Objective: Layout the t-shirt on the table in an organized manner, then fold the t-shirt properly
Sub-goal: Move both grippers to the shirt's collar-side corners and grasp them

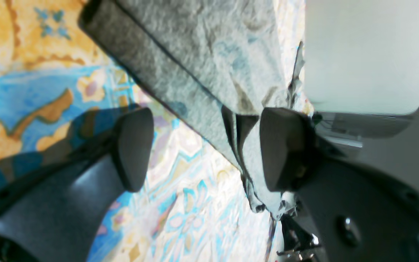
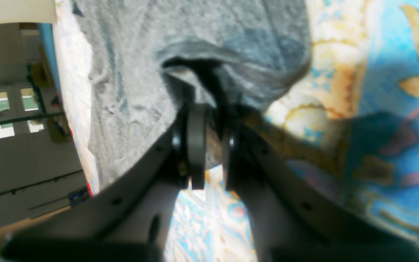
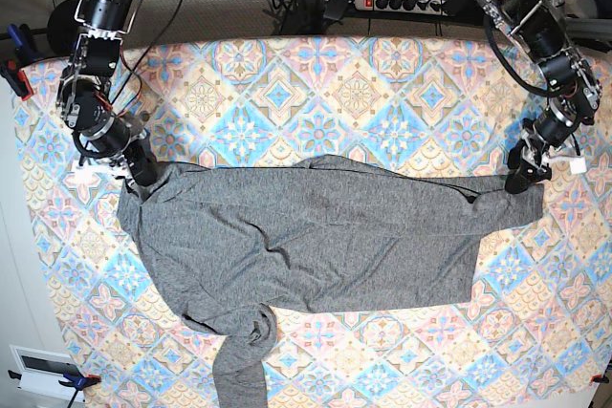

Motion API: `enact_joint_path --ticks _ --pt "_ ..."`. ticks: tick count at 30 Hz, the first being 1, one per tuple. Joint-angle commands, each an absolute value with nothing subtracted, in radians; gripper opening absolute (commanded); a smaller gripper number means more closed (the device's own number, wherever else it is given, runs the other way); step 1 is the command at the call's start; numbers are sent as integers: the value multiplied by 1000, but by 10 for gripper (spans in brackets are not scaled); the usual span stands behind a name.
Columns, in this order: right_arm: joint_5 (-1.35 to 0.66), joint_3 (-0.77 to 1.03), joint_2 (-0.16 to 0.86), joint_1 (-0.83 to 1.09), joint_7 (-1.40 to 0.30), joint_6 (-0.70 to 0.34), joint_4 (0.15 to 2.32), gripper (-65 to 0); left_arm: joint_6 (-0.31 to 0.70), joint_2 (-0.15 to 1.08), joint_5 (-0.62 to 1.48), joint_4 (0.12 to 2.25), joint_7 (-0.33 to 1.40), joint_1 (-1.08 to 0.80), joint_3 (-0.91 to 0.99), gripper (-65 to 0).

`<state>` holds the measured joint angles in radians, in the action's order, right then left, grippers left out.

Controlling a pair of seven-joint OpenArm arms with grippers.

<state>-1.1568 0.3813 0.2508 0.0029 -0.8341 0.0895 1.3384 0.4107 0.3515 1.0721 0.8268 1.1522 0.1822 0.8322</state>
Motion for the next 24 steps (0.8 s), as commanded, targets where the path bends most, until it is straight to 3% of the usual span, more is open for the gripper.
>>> enact_joint_path --ticks 1,17,24 --pt "-1173 384 266 -13 -826 77 1359 -578 381 346 1067 819 1133 196 828 -206" --pt "-1173 384 266 7 -826 77 1360 -579 -30 309 1049 820 1133 337 783 -203" --pt "-1173 384 266 7 -826 79 1360 -579 -41 309 1043 819 1132 363 745 -206"
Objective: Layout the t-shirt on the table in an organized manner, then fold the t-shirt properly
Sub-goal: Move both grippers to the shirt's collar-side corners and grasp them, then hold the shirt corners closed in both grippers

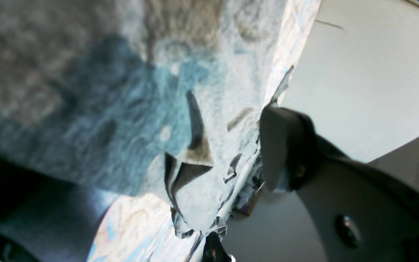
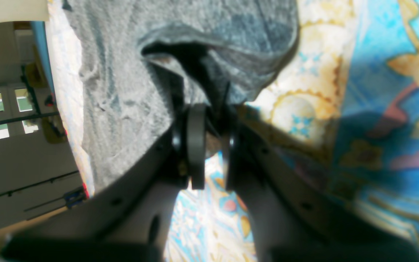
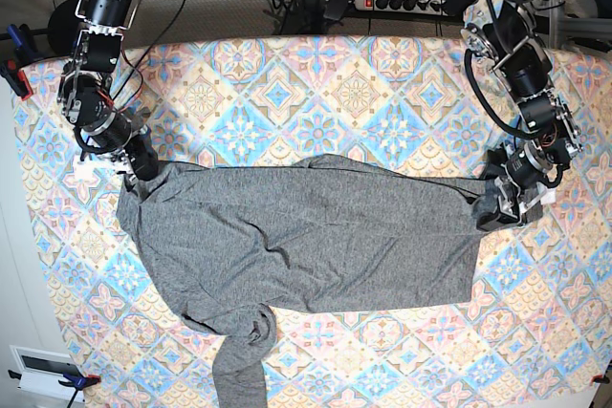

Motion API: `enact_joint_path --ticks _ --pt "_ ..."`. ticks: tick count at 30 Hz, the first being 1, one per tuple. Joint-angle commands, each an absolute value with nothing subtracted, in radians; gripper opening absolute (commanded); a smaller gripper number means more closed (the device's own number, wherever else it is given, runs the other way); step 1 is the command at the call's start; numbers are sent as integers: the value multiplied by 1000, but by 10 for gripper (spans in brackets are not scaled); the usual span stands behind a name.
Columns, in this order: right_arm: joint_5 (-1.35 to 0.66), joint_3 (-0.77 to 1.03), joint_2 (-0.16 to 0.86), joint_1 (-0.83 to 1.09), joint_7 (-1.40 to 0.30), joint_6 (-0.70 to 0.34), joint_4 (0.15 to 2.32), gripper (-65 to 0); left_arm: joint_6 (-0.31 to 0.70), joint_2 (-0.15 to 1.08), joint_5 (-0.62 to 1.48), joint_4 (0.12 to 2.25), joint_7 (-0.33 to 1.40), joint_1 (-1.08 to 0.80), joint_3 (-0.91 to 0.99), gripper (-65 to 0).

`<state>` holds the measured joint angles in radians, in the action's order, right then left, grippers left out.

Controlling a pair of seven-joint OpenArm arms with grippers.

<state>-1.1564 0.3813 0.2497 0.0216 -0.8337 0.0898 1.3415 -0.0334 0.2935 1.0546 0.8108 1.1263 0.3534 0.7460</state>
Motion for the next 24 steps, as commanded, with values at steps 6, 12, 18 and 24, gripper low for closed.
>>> enact_joint_path --ticks 6,12,18,24 --pt "-1173 384 266 7 -826 79 1360 -579 -38 311 1043 822 1136 358 745 -395" --pt "-1173 384 266 8 -826 79 1360 -615 -35 318 1046 823 1135 329 746 -650" --pt "-1173 384 266 28 -828 79 1360 -623 -35 318 1049 825 1136 298 750 -650" --pt "-1175 384 266 30 -828 79 1362 -622 -35 318 1049 825 1139 298 748 -650"
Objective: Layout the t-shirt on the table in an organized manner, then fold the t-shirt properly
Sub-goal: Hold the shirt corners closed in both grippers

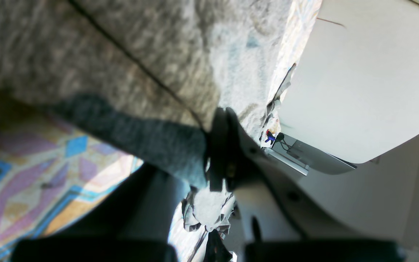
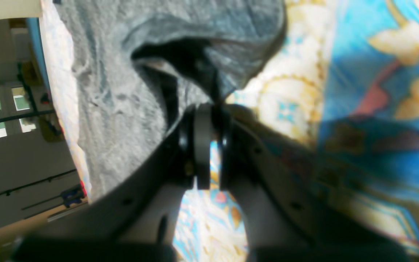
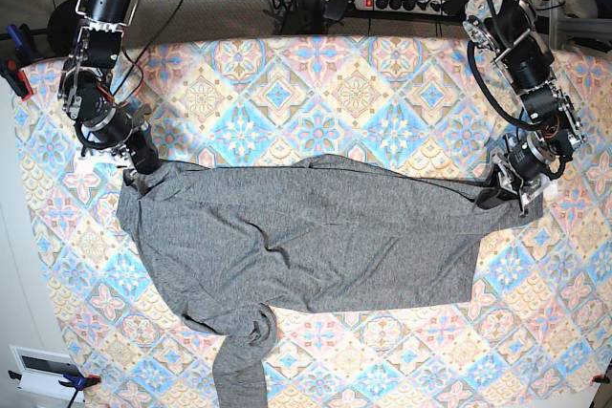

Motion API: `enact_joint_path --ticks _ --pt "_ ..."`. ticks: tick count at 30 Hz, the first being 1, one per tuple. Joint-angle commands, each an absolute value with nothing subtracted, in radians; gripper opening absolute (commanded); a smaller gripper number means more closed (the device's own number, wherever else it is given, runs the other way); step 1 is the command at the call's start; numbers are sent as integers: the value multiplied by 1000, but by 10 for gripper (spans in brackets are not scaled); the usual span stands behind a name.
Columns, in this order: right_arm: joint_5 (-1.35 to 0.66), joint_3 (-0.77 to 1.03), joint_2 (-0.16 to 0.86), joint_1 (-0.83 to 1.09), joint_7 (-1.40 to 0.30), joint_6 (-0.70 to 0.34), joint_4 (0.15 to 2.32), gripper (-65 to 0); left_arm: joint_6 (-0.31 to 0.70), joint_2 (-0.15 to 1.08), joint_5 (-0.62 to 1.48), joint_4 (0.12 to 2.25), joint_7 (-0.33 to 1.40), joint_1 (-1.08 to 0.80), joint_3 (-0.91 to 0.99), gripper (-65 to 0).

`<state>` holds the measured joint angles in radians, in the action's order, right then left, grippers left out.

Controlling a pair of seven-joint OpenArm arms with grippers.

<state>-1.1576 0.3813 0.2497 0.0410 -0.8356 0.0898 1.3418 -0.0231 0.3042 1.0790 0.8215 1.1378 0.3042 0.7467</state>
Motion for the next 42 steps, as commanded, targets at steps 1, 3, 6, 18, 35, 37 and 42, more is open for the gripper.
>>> enact_joint_path --ticks 1,3,6,18,35,37,42 --pt "-1175 384 266 30 -828 79 1362 -622 -35 318 1049 825 1139 297 748 -650" --pt "-1175 384 266 31 -828 79 1362 -622 -35 318 1049 826 1153 286 748 -650" --pt "-1175 384 266 51 -828 79 1362 -622 -35 318 1050 866 1159 275 748 -650" --pt "-1175 386 266 61 -868 79 1422 -624 -35 317 1050 883 1161 262 746 -650" --pt "-1175 386 266 59 -865 79 1420 -624 -35 314 1052 883 1161 262 746 -650" --pt "-1175 386 266 59 -865 79 1420 -624 -35 314 1052 883 1161 262 746 -650" --pt "-1175 386 266 59 -865 79 1420 -624 -35 312 1052 883 1161 262 746 -650"
